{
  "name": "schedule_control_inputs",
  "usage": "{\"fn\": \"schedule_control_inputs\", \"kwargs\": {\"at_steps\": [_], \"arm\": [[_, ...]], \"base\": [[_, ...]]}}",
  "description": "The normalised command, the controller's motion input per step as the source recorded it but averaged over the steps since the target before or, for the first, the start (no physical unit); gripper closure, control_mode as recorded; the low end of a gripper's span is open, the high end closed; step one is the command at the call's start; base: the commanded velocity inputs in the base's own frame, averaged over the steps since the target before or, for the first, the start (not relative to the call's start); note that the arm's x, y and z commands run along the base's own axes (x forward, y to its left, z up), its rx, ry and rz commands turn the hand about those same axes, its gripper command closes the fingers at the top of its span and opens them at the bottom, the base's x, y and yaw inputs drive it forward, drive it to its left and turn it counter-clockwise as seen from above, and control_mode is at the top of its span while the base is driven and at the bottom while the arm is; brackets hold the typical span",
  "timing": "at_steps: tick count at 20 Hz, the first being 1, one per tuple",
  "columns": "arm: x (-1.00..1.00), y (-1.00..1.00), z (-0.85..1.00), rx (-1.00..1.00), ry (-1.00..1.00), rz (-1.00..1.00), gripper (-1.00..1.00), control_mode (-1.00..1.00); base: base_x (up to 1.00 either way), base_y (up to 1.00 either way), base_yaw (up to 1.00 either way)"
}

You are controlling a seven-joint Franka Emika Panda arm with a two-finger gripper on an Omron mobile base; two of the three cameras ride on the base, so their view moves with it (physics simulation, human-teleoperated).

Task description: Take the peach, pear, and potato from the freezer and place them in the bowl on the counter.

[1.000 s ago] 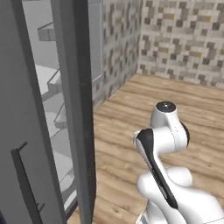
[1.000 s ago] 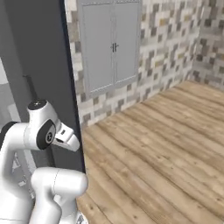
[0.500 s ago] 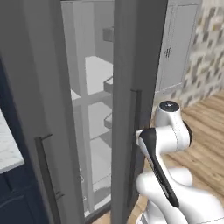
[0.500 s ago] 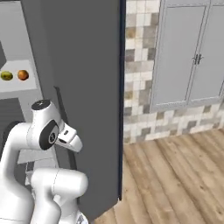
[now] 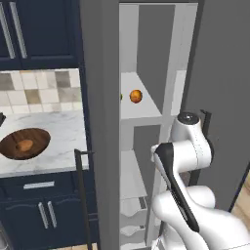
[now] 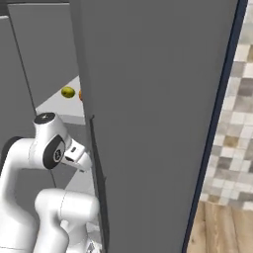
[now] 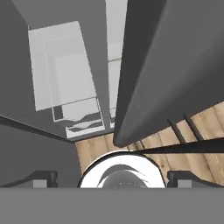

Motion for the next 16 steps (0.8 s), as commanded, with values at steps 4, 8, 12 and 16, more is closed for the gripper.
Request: {"fn": "schedule_control_inputs", "kwargs": {"at_steps": [4, 8, 12, 16], "arm": [[0.0, 0.0, 0.0, 0.0, 0.0, 0.0, -1.0, 1.0], [0.0, 0.0, 0.0, 0.0, 0.0, 0.0, -1.0, 1.0], [-0.47, -0.23, 0.66, 0.0, -0.23, 0.06, -1.0, -1.0], [-0.23, 0.04, 1.0, 0.0, -0.49, 0.13, -1.0, -1.0]], "base": [[0.95, -0.51, 0.49], [0.02, -0.25, 0.31], [0.0, 0.0, 0.0], [0.0, 0.0, 0.0]]}}
